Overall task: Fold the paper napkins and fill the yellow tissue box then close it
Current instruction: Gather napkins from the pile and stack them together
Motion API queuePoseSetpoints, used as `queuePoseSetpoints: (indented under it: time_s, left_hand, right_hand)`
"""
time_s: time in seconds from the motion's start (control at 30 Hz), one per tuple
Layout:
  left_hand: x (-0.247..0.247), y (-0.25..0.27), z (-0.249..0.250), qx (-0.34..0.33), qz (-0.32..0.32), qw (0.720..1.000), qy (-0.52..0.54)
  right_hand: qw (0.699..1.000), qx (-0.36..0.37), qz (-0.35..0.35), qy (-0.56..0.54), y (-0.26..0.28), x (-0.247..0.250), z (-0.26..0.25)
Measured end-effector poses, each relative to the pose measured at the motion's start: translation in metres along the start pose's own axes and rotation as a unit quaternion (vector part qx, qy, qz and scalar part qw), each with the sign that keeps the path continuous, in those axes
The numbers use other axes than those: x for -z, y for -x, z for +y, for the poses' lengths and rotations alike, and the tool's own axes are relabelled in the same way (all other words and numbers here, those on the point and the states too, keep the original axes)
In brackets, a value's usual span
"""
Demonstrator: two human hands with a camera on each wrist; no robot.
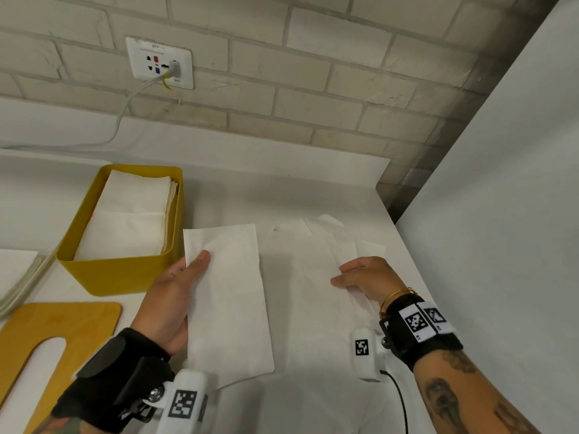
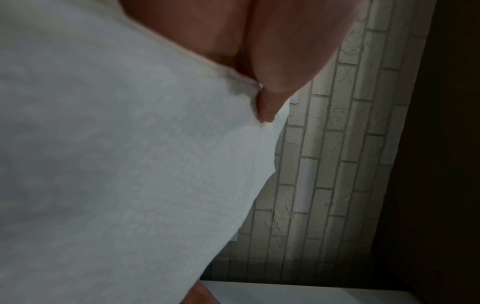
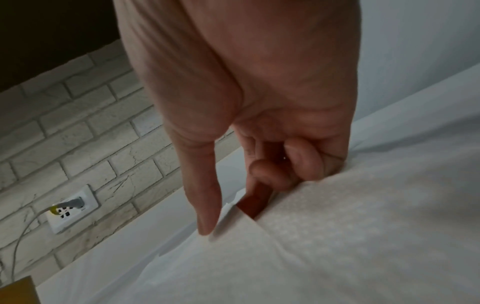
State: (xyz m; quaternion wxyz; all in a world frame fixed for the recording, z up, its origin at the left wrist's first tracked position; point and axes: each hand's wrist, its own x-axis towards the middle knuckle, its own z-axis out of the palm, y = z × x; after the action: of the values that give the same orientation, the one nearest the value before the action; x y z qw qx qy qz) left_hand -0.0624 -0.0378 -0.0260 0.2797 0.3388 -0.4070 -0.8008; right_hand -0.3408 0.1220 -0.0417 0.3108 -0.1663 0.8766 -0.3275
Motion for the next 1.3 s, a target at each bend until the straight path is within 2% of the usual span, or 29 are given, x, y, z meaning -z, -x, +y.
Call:
queuePoseSetpoints:
  time_s: [0.13,0.23,0.33,0.4,0.53,0.67,0.83,0.93,1.0,1.13,1.2,1.3]
  left_hand:
    - [0.002,0.000,0.000,0.004,0.008,1.000,0.002]
    - [0.000,-0.002,-0.001,0.009,0.009,1.000,-0.002]
    - [-0.002,-0.002,0.000,0.006,0.006,1.000,-0.009]
    - [-0.003,-0.002,0.001,0.005,0.007,1.000,-0.009]
    - [-0.002,-0.003,0.001,0.010,0.007,1.000,-0.010]
    - [0.000,-0.004,-0.001,0.011,0.011,1.000,-0.010]
    - [0.000,-0.003,0.004,-0.008,0.004,1.000,-0.017]
    - [-0.003,-0.003,0.012,-0.035,-0.005,0.999,-0.040]
    - [-0.007,-0.005,0.020,-0.055,-0.009,0.997,-0.059]
    - [-0.017,-0.010,0.034,-0.108,-0.025,0.988,-0.104]
    - [-0.024,-0.011,0.039,-0.130,-0.042,0.982,-0.134]
    - [-0.036,-0.012,0.038,-0.138,-0.071,0.976,-0.154]
  right_hand:
    - [0.997,0.039,-0.045,-0.043,0.012,0.004,0.004]
    - [0.989,0.091,-0.039,-0.112,0.018,0.010,0.000]
    - [0.955,0.147,-0.059,-0.250,0.028,0.024,-0.008]
    - [0.942,0.139,-0.077,-0.296,0.031,0.032,-0.007]
    - [0.956,0.095,-0.084,-0.265,0.029,0.030,0.008]
    - [0.957,0.118,-0.086,-0.253,0.033,0.023,0.009]
    - [0.951,0.201,-0.009,-0.235,0.041,0.038,-0.002]
    - [0.943,0.290,0.083,-0.140,0.051,0.055,-0.014]
    - [0.926,0.356,0.114,-0.056,0.067,0.068,-0.028]
    - [0.884,0.464,0.054,-0.014,0.107,0.089,-0.057]
    - [0.877,0.481,0.011,-0.017,0.126,0.095,-0.070]
    - [0.869,0.481,-0.094,-0.064,0.151,0.096,-0.089]
